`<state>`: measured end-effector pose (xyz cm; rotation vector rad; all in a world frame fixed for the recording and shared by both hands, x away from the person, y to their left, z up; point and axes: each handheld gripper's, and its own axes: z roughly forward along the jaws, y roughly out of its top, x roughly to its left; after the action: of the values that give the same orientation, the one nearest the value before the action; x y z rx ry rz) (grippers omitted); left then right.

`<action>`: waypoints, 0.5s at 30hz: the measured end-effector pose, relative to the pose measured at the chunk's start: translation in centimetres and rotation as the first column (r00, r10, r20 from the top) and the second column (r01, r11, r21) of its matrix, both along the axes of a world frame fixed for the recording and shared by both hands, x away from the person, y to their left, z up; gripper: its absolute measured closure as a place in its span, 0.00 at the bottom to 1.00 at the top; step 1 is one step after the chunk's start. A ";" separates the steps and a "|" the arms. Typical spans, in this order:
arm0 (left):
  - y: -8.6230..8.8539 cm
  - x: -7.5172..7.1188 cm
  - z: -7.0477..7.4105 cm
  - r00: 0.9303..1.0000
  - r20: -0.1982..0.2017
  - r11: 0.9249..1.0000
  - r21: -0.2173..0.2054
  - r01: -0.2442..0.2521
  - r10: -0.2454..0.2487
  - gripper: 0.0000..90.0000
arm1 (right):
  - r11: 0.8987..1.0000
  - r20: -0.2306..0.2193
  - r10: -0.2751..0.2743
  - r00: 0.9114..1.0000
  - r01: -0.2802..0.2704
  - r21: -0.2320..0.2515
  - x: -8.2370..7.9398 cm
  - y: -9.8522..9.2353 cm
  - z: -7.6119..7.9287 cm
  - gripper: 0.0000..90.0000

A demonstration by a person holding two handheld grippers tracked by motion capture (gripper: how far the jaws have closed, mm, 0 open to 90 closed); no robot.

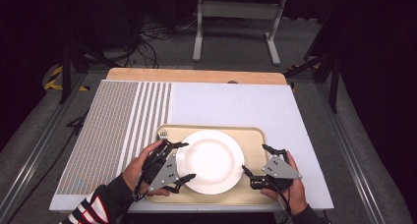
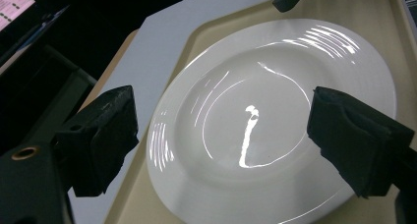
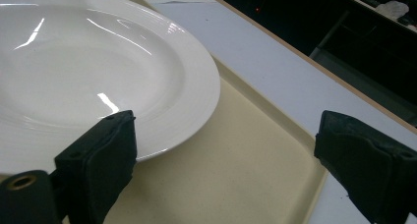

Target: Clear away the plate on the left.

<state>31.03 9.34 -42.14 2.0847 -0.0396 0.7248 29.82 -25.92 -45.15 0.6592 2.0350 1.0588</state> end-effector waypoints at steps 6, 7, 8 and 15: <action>0.5 0.1 0.2 1.000 -0.012 1.000 -0.018 -0.010 0.009 0.14 | 1.000 0.001 0.003 1.000 -0.003 -0.005 0.0 0.0 0.0 0.11; 0.6 0.2 0.2 1.000 -0.009 1.000 -0.019 -0.012 0.012 0.14 | 1.000 0.000 0.003 1.000 -0.003 -0.004 0.0 0.0 0.0 0.11; 0.7 0.2 0.2 1.000 -0.013 1.000 -0.022 -0.015 0.014 0.14 | 1.000 0.001 0.003 1.000 -0.003 -0.004 0.0 0.0 0.0 0.11; 1.4 0.3 0.2 0.999 -0.017 0.999 -0.028 -0.031 0.030 0.14 | 1.000 0.000 0.007 1.000 -0.007 -0.008 0.0 0.0 0.0 0.11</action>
<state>31.37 10.76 -41.91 2.0685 0.0113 0.7224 29.77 -25.89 -45.16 0.6479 2.0420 1.0543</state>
